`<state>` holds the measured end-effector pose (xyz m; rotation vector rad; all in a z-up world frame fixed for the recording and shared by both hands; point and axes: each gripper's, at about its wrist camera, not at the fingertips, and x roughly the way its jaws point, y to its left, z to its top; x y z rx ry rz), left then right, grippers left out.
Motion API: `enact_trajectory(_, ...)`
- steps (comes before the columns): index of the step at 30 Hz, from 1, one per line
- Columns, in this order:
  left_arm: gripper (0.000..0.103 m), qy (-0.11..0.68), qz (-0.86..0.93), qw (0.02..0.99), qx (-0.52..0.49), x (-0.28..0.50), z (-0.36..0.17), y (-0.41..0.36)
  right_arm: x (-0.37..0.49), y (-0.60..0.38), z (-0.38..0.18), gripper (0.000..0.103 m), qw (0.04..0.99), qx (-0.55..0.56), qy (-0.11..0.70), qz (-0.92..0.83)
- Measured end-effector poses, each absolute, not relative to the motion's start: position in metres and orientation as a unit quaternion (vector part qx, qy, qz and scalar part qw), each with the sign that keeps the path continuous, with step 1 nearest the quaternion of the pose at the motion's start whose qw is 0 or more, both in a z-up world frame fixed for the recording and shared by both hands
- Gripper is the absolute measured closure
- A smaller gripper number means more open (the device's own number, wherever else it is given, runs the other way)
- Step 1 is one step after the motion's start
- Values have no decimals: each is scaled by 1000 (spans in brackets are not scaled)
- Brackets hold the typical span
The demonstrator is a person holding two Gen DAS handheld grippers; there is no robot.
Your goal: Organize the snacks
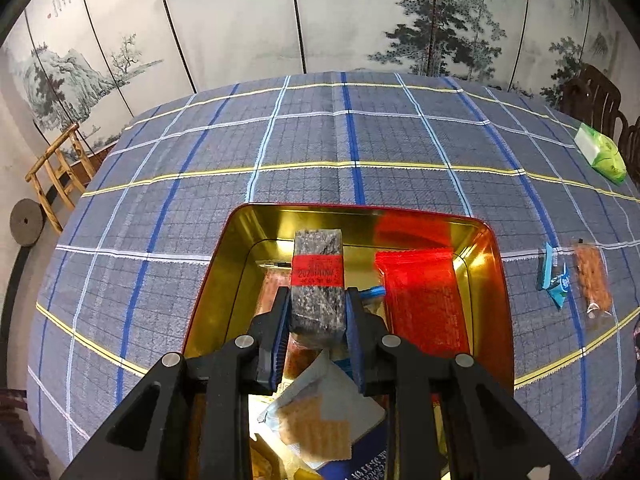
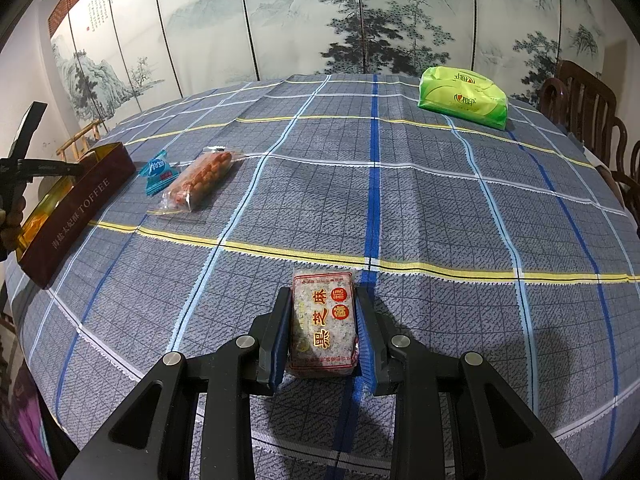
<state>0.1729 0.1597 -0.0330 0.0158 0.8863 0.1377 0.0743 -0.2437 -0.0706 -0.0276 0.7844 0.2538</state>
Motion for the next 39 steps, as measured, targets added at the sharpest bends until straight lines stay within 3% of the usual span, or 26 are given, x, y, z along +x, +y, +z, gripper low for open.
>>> enact_trajectory(24,77,371,85,924,28,104,15,133,74,-251,-68,73,911,2,396,111)
enact_trajectory(39,64,358,93,929,26,67,15,121,57,-241,-66,73,908,10,402,121)
